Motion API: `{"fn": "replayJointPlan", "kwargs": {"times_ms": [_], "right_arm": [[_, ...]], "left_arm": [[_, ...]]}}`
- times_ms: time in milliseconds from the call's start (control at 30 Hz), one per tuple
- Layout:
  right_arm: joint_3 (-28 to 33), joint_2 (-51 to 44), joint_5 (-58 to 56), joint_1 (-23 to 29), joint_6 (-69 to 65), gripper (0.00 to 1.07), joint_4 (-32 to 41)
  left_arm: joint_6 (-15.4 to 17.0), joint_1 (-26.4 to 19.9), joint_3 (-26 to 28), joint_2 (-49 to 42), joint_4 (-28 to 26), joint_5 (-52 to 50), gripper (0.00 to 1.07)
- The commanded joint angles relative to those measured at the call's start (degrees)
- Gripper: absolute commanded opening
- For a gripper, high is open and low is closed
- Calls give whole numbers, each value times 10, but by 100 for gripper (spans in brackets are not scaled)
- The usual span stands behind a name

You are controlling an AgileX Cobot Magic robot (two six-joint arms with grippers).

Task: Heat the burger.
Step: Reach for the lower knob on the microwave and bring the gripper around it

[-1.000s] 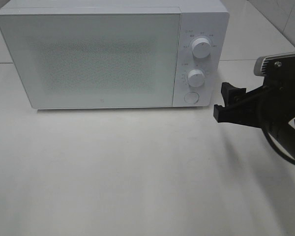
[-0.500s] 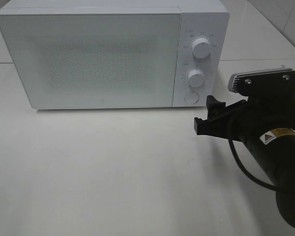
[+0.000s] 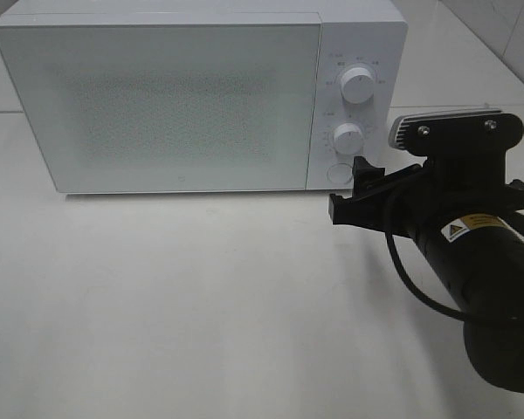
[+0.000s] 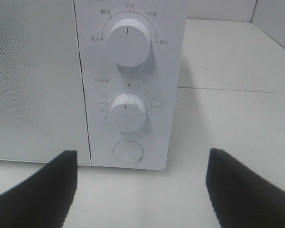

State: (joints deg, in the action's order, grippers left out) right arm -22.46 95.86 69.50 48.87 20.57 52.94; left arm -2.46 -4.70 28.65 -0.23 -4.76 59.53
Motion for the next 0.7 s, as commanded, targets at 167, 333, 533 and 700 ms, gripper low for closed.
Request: {"fn": "replayJointPlan", "kwargs": {"times_ms": [167, 333, 533, 700], "right_arm": [[-41, 56, 80, -30, -36, 74, -34], [-76, 85, 80, -53, -42, 74, -50], [-111, 117, 77, -70, -42, 74, -77], [-135, 139, 75, -77, -42, 74, -78]], "left_arm": [[3, -1, -3, -15, -2, -1, 98], [3, -1, -3, -15, -2, -1, 98], [3, -1, -3, -15, -2, -1, 98], [2, -1, -3, -15, -2, -1, 98]]}}
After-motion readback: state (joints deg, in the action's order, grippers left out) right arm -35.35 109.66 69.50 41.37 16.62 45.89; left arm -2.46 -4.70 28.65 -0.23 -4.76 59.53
